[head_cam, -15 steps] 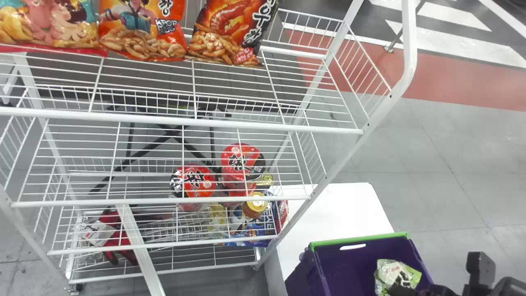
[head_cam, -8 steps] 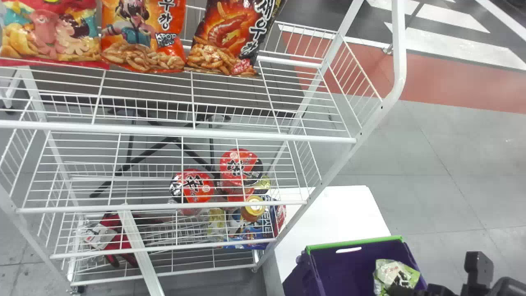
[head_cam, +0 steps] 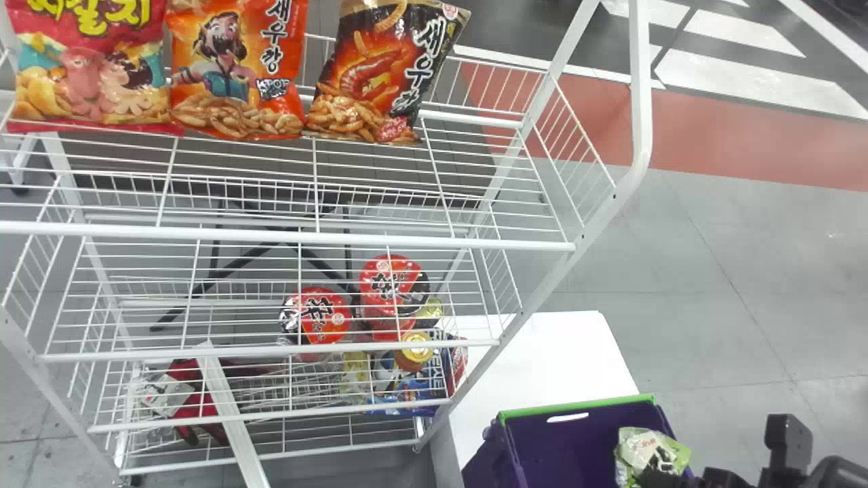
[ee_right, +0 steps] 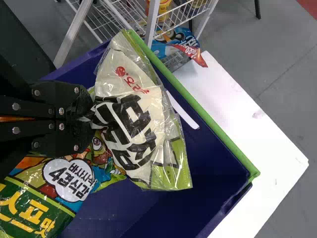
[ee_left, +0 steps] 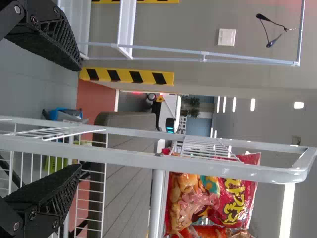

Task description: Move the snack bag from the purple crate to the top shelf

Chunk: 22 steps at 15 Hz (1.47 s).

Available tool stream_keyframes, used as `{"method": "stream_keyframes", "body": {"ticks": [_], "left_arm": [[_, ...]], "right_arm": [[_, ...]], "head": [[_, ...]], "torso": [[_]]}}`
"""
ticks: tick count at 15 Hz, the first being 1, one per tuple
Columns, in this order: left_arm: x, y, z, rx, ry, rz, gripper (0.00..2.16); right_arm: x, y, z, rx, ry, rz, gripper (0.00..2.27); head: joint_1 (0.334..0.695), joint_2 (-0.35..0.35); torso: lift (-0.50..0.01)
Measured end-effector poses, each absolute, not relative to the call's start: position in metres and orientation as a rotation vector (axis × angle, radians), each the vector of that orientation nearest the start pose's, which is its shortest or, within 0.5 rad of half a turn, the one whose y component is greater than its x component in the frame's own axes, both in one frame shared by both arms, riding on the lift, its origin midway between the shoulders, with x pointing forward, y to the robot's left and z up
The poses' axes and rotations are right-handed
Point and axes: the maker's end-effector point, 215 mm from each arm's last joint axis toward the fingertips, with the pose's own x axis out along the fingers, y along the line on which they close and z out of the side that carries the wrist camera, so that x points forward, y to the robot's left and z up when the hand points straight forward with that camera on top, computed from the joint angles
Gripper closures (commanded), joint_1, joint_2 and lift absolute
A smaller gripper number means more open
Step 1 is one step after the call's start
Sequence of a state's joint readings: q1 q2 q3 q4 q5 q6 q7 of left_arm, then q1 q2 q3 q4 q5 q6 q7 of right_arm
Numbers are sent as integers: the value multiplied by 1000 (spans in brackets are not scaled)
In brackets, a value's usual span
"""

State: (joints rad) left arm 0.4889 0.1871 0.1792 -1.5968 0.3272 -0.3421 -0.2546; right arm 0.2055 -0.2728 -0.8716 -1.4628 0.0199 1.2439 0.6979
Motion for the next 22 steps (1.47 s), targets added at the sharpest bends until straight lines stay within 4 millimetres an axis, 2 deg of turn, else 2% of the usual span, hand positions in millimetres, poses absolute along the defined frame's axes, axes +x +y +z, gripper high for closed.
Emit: {"method": "stream_keyframes", "body": {"ticks": [11,22], "left_arm": [[410,341,-441,-61,83,-55,130],[408,342,-443,-60,87,-52,130]], "right_arm": [[216,-565,-597,665,1072,-330,1723],[219,-566,-600,642,1056,-322,1723]], "head": [[695,-350],[695,-350]], "torso": [[-69],[-26]]}}
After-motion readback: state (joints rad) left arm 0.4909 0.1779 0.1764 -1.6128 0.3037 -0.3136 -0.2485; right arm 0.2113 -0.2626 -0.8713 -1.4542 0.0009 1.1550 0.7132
